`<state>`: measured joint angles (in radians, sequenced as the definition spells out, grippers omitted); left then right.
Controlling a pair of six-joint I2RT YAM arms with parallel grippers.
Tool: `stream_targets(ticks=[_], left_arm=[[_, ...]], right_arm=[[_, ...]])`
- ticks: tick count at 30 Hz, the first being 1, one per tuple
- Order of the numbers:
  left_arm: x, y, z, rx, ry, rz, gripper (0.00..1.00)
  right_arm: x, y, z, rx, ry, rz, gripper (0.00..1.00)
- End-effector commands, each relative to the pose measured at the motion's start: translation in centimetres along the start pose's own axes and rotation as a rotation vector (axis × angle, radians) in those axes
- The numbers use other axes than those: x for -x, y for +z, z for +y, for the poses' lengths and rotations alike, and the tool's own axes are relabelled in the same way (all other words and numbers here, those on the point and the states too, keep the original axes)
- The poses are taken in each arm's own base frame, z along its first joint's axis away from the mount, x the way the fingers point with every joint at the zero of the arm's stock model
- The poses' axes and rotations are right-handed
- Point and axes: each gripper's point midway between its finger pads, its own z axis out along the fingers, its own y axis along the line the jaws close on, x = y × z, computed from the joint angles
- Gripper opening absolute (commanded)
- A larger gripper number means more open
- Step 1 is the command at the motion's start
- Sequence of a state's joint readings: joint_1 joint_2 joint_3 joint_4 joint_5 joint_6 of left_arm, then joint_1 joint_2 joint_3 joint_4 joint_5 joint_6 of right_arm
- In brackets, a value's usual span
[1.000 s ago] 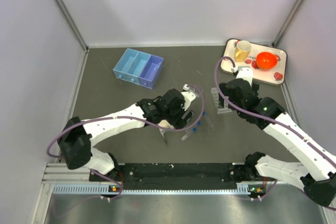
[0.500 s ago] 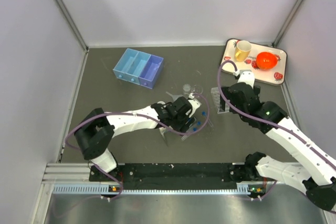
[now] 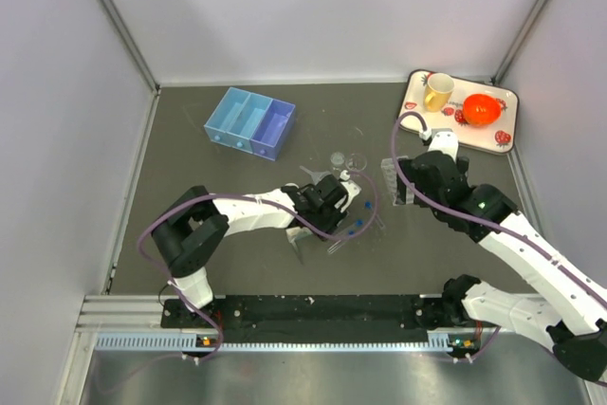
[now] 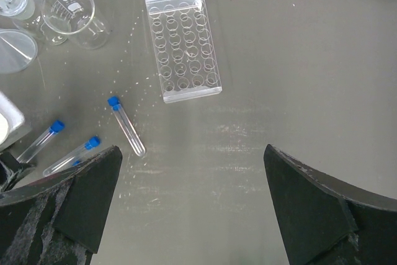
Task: Organize the chemistry lab equipment
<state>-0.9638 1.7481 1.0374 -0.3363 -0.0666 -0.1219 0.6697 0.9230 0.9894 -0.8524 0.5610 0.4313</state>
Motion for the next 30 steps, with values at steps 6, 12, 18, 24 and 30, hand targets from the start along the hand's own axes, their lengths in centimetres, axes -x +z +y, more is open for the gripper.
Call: stream_targets(ticks=[6,12,18,24,30], left_arm=[[-0.4,0.9,0.3,0.001,0.005,0.006,0.38],[-1.0,0.8,0.1,-0.008,-0.013,0.019,0.24],[1.0,-1.6,0.2,-0.001,-0.001,-0.008,0.12],[5.2,-8.4,-1.5,-0.111,0.023,-0.092,0.10],[8.0,-16.8,-5.0,-0.339,0.072,-0.229,0.09]], right_arm=[[0.5,-0.3,0.1,0.021,0.041,-0.029,0.99],[-0.2,-0.1,0.2,0.024,0.045,-0.013,0.99],[-0.2,-0.6,0.4,0.051,0.055,-0.009,0.99],[2.3,-3.7,3.7,0.283,0.043,-0.024,0.99],[3.6,-10.5,8.3,0.700,0.012,-0.025,0.99]])
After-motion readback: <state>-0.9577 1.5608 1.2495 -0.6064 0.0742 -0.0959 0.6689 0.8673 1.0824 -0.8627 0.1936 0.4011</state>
